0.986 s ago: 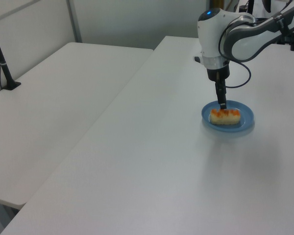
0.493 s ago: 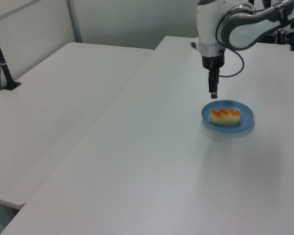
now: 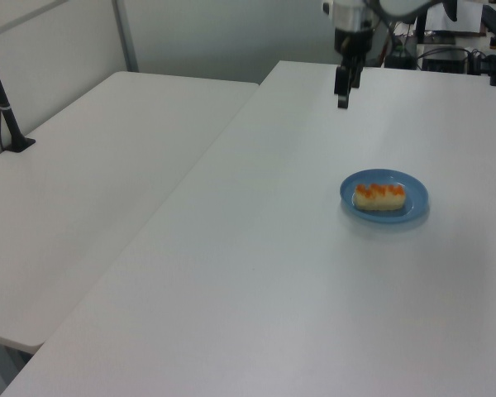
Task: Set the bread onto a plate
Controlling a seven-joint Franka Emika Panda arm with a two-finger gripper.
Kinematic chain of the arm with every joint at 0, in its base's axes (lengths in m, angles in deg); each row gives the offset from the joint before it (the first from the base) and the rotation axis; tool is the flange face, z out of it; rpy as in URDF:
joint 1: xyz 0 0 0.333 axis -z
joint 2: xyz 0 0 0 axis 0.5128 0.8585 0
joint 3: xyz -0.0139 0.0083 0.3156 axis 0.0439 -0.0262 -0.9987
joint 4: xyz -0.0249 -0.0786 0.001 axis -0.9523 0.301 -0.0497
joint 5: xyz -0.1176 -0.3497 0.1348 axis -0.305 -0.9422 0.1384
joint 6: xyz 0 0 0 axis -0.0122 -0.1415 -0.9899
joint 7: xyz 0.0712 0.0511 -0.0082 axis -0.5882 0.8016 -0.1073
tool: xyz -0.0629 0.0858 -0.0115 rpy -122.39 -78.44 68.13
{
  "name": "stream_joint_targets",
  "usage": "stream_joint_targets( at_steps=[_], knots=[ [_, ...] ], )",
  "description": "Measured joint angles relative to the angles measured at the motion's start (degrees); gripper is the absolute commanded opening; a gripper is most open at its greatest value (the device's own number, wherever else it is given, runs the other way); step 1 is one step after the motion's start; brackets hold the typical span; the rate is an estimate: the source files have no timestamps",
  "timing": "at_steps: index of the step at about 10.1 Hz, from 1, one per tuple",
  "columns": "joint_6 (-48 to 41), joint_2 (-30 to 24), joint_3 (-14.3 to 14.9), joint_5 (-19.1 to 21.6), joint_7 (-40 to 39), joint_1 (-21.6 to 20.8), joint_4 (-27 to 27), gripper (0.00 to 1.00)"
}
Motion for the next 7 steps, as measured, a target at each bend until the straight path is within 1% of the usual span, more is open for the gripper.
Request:
stream_joint_targets(
  at_steps=[1,2,3,5,6,7],
  knots=[
    [-3.33,-0.53,1.02,1.76,-0.11,0.24,3.49,1.0],
    [-6.11,-1.29,1.65,2.86,-0.89,0.37,5.79,1.0],
    [-7.19,-2.09,2.43,3.65,-2.43,0.38,6.84,1.0],
    [-7.23,-2.75,5.25,5.08,-4.93,0.38,6.89,1.0],
    [-7.44,-3.01,6.03,5.57,-5.68,0.4,6.89,1.0],
    [-9.0,-3.54,6.08,5.6,-5.69,0.39,6.9,1.0]
  ],
)
